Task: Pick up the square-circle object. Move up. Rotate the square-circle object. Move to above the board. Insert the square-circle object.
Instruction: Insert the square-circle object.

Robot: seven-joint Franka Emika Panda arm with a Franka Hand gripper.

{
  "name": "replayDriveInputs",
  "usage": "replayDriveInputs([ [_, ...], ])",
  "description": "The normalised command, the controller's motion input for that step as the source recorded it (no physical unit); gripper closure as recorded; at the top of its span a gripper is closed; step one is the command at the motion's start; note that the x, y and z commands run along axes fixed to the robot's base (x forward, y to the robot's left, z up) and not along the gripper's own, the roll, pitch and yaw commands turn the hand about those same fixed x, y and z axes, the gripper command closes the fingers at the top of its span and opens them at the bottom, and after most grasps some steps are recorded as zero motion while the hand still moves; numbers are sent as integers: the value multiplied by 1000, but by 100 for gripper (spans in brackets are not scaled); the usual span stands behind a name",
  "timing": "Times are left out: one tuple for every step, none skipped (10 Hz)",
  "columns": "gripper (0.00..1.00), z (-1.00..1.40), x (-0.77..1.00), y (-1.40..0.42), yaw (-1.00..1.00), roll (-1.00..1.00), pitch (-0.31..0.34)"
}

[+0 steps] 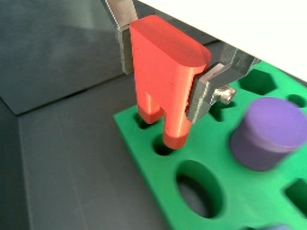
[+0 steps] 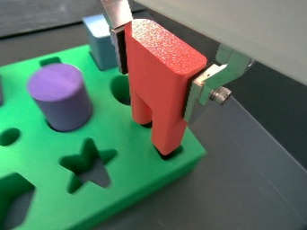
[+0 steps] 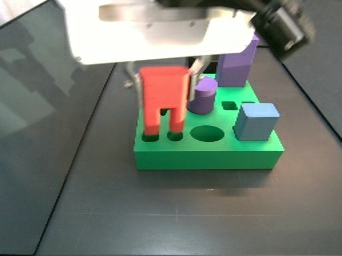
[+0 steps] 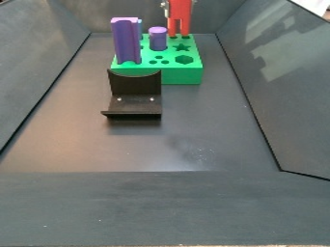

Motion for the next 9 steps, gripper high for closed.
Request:
replayDriveInputs([
  [100, 0, -277, -226, -169, 290, -43],
  [100, -40, 0, -97, -74, 223, 0],
  [100, -111, 46, 0, -23, 180, 0],
  [100, -189, 43, -6, -26, 147, -19],
  [100, -249, 29, 0, -46, 161, -50],
  [100, -309, 46, -74, -49, 113, -93],
  [100, -331, 77, -131, -83, 46, -134],
  [100, -283, 83, -123, -126, 1, -137],
  [100, -263, 211, -54, -203, 0, -107],
])
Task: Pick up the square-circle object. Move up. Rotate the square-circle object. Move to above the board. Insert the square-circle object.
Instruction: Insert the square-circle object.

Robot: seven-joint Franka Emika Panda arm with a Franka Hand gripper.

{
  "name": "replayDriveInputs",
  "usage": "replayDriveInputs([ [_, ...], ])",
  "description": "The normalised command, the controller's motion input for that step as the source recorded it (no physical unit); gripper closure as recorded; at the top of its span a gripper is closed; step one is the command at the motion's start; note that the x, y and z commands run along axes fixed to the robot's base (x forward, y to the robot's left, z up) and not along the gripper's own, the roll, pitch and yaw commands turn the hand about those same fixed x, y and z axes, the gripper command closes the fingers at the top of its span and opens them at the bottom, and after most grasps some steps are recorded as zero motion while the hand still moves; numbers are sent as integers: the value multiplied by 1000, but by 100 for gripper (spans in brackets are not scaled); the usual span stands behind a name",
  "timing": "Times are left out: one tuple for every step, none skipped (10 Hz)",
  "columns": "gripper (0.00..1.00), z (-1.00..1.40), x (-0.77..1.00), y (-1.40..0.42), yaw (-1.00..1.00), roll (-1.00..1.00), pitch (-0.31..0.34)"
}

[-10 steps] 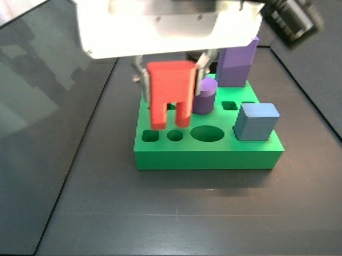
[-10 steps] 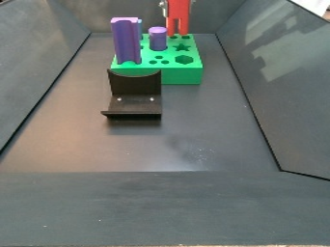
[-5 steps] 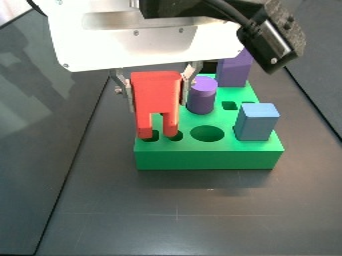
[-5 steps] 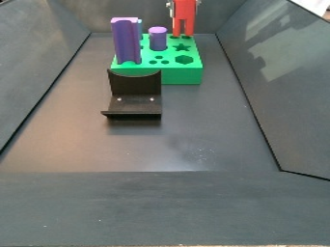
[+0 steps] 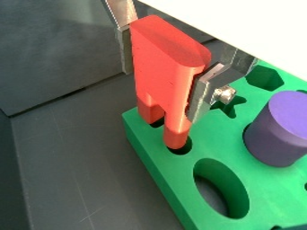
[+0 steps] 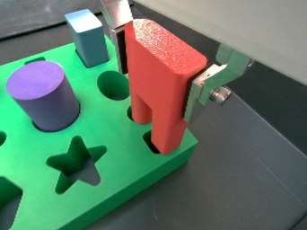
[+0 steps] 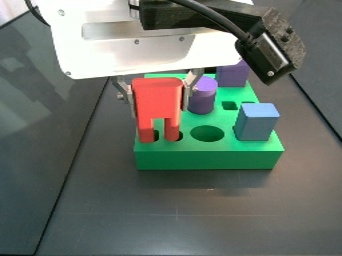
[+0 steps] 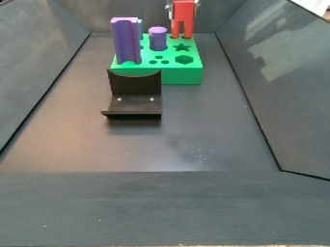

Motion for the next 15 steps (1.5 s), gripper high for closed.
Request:
replayDriveInputs([
  [100, -209, 154, 0, -289, 110, 0],
  [100, -211, -3, 111, -300, 139, -19],
  [100, -243, -109, 86, -269, 116, -80],
  [100, -349, -217, 66, -154, 123, -184],
  [100, -443, -294, 23, 0, 169, -271],
  [100, -494, -180, 14, 0, 113, -319],
  [100, -520, 0, 0, 0, 64, -296],
  [100, -526, 171, 0, 0, 50, -204],
  [100, -437, 254, 0, 0, 60, -121],
  [100, -369, 360, 0, 0, 156, -4],
  [100, -323, 474, 0, 0, 141, 0],
  [100, -323, 371, 0, 0, 139, 0],
  [100, -306, 200, -3, 23, 139, -26],
  [100, -329, -31, -51, 0, 214, -106],
  [100, -289, -360, 0, 0, 167, -206],
])
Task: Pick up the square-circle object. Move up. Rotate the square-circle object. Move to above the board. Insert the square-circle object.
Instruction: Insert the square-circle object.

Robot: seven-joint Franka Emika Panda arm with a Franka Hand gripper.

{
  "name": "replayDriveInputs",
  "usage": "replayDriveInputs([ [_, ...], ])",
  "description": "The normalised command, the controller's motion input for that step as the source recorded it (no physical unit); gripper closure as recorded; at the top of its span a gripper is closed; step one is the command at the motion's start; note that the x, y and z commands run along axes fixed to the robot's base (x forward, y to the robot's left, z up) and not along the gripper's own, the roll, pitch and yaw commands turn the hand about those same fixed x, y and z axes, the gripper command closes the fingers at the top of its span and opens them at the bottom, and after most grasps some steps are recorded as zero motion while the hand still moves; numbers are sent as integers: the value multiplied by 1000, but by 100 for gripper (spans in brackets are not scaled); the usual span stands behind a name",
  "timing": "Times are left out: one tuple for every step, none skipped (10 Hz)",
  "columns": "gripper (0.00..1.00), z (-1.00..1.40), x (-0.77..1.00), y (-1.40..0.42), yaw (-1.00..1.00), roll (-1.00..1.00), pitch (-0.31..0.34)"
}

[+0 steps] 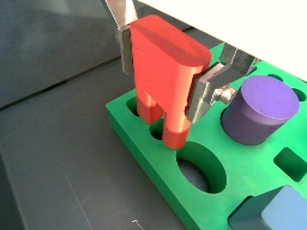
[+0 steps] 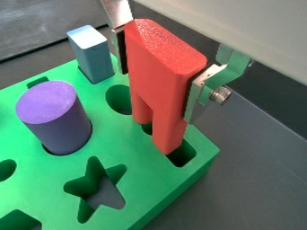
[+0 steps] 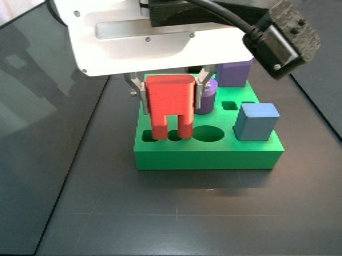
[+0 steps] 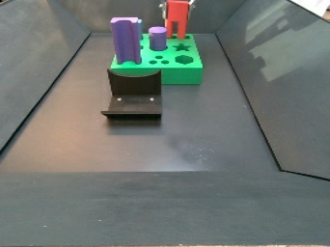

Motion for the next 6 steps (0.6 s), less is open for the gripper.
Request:
replayDriveInputs([
  [100, -237, -411, 0, 0, 176, -189],
  [100, -209, -469, 0, 0, 156, -166],
  [100, -317, -363, -23, 0, 144, -174],
  [100, -429, 0, -97, 129, 130, -134],
  [100, -397, 157, -157, 243, 197, -76],
  [100, -374, 197, -177, 229, 251, -23],
])
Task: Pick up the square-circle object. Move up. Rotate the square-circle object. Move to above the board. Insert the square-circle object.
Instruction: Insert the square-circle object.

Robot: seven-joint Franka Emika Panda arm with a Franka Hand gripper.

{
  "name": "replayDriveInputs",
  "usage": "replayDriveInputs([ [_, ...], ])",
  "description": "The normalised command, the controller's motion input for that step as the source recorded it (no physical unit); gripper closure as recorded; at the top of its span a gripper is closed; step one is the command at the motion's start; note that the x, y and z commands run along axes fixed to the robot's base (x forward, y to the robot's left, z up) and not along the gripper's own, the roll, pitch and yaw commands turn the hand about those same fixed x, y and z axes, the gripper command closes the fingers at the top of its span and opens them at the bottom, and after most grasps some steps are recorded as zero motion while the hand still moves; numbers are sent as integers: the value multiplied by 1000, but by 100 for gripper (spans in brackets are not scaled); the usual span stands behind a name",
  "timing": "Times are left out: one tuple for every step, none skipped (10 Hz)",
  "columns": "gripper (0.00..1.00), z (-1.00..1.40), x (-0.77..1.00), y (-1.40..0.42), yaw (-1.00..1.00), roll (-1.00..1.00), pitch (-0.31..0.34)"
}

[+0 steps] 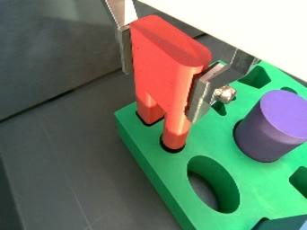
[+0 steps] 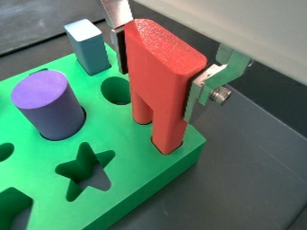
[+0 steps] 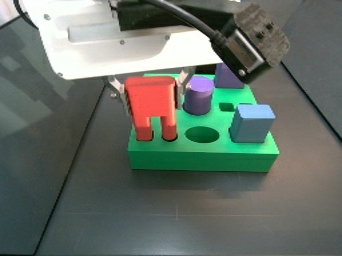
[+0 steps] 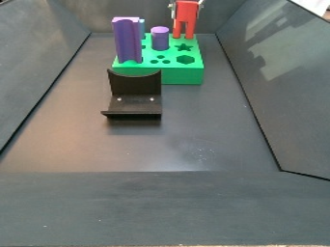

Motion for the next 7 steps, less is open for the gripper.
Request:
replayDriveInputs([
  [100, -403, 146, -266, 183, 350, 0],
  [100, -543, 123, -146, 97, 361, 46],
  [100, -640, 49, -109, 0, 310, 64],
  [100, -817, 31, -46, -3, 149, 139],
  [100, -906, 0, 0, -89, 0, 161],
  [100, -811, 0, 134, -114, -104, 136],
  [100, -240, 0, 134, 0, -170, 31],
])
